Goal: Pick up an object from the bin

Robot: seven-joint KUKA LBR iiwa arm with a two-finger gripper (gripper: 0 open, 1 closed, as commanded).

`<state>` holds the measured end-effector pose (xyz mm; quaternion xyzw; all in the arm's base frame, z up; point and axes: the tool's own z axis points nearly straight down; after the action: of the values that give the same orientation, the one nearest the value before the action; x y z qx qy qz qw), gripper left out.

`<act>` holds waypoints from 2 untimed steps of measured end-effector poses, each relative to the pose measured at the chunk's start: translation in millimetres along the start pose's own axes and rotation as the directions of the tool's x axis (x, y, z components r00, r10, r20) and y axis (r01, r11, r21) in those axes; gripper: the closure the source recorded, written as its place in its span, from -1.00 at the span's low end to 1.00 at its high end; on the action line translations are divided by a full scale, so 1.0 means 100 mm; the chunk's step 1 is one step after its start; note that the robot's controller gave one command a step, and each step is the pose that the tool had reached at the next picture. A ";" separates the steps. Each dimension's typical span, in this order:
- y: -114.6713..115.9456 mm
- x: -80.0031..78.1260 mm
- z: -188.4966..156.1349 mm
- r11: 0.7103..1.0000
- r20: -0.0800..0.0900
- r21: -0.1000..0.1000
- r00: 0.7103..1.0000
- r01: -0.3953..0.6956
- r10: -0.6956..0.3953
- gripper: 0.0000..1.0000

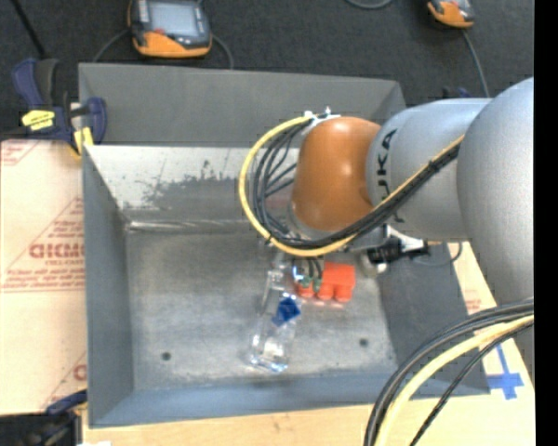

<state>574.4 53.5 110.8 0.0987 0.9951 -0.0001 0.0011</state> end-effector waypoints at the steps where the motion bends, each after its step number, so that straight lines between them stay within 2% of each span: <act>1: -0.23 0.50 0.34 0.994 0.017 -0.006 0.994 0.106 -0.106 -1.00; 2: -0.16 0.83 0.33 0.979 0.039 -0.003 0.979 0.202 -0.202 -1.00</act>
Offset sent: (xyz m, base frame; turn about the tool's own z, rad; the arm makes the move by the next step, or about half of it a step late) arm -0.0597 -0.0131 -0.0408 -0.1095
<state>489.8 54.1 78.0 -0.0030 0.9998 0.0016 0.0207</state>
